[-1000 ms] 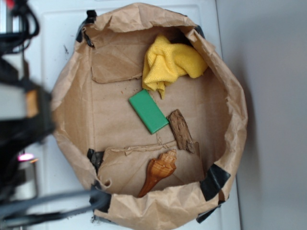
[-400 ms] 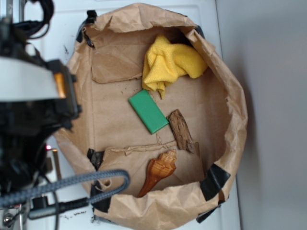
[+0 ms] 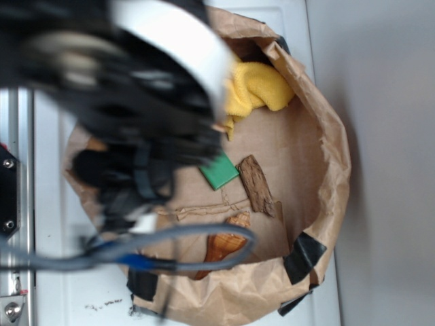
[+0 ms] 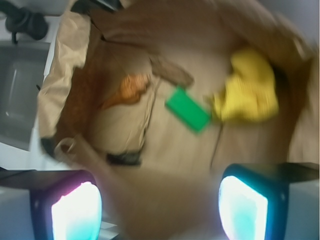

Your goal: Grab the green block.

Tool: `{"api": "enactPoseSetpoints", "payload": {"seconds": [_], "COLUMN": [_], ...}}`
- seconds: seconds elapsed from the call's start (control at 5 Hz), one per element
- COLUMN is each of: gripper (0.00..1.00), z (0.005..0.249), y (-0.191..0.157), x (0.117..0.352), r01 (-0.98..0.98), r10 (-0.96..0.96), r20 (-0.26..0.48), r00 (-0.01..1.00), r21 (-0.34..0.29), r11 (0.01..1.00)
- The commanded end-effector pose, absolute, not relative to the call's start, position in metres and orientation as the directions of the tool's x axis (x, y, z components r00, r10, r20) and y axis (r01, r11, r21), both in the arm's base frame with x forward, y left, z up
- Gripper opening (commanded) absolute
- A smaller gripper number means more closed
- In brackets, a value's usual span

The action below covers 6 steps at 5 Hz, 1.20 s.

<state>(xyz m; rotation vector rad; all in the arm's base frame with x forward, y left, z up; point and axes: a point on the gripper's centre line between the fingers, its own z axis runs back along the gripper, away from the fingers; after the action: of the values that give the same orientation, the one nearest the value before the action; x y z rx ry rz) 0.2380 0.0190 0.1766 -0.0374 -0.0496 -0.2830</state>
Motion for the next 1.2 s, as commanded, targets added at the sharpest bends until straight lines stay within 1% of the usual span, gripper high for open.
{"api": "enactPoseSetpoints", "payload": {"seconds": [0.0, 0.2, 0.8, 1.0], "gripper": [1.00, 1.00, 1.00, 1.00], "z": [0.145, 0.118, 0.118, 0.086], "y": [0.028, 0.035, 0.035, 0.034], "x": [0.273, 0.272, 0.272, 0.279], "r01": [0.458, 0.478, 0.478, 0.516], "r10": [-0.453, -0.467, -0.467, -0.498], "r20": [0.175, 0.159, 0.159, 0.185], "r00": [0.874, 0.870, 0.870, 0.847], "r21": [0.011, -0.045, -0.045, -0.060], "r11": [0.889, 0.877, 0.877, 0.855]}}
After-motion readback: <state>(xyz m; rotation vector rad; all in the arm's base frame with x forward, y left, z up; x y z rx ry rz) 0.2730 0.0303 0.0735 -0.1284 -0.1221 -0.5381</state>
